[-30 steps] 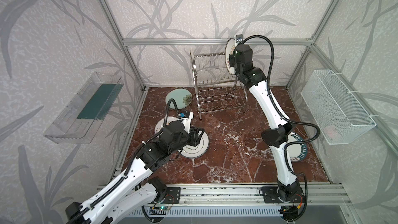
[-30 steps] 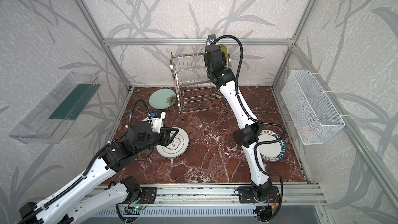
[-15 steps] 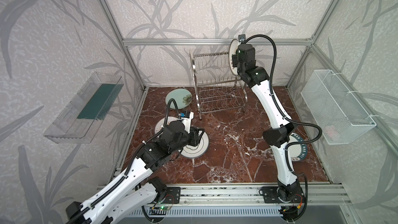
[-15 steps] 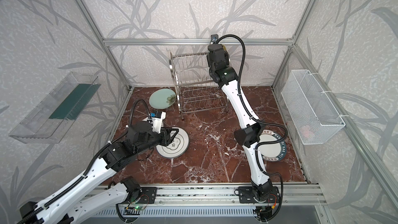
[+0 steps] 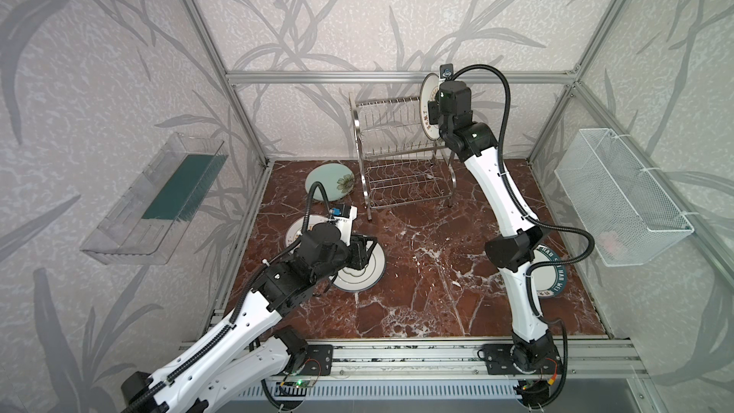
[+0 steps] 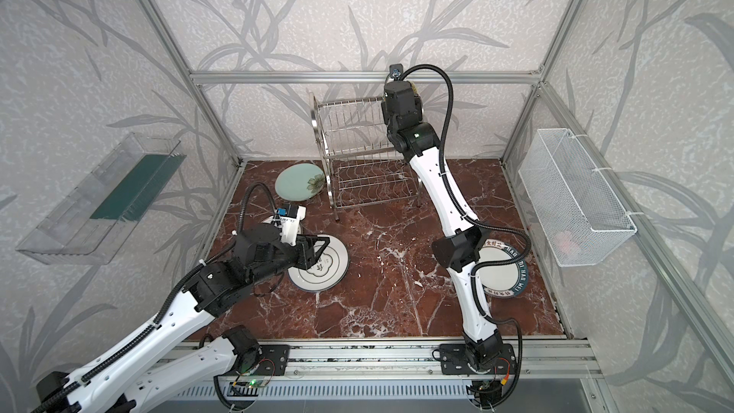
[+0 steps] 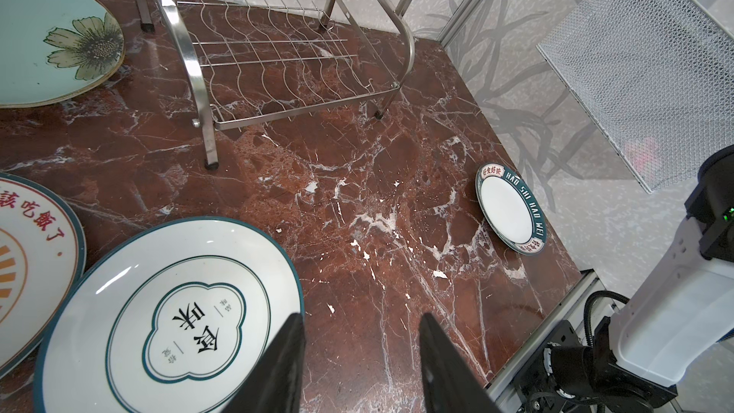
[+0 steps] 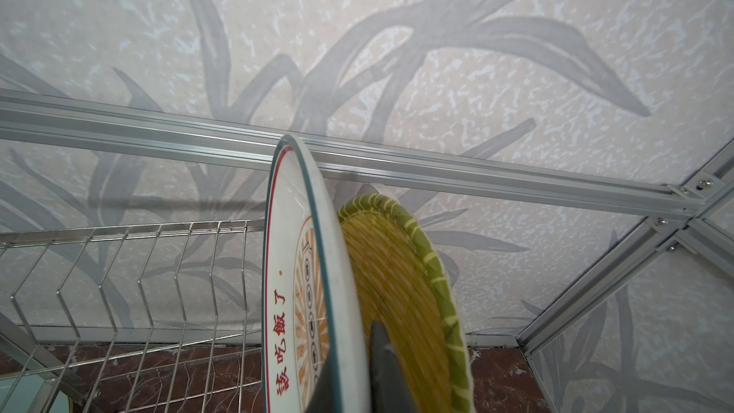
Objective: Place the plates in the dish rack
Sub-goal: 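Lower the sunburst plate into the rack's upper tier beside the bamboo tray, then push the sunburst plate down into the upper tier slot with the right gripper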
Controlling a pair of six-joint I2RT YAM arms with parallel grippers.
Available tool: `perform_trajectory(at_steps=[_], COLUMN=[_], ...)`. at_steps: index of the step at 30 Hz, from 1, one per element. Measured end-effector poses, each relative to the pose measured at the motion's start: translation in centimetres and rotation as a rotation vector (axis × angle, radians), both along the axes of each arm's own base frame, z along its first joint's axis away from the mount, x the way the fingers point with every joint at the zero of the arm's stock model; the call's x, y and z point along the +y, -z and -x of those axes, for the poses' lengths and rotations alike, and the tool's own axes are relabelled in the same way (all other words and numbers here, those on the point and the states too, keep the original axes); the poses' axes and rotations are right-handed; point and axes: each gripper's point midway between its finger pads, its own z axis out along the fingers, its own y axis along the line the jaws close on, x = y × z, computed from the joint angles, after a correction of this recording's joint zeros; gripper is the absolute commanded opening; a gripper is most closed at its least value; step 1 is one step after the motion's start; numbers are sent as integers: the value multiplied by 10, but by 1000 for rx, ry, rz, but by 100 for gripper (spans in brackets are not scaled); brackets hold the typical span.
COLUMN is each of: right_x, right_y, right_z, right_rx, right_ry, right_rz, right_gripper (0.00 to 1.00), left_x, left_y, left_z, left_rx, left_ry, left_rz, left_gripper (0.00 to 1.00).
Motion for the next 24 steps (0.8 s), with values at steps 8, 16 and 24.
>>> perform_trajectory(at_steps=[8,16,24], right_x=[3,3,5], right_y=[2,3,3], right_z=[0,-1,-1], right_rx=[6,10,14], right_ry=[-16,-28,-37], right_rz=[-3,-5,-8], right_gripper=[0,0,0], left_x=[0,0,1], left_y=[0,1,1], left_z=[0,0,1], left_rx=[-1,0,0], left_ry=[0,0,0], left_rz=[0,0,-1], left_gripper=[46,46,46])
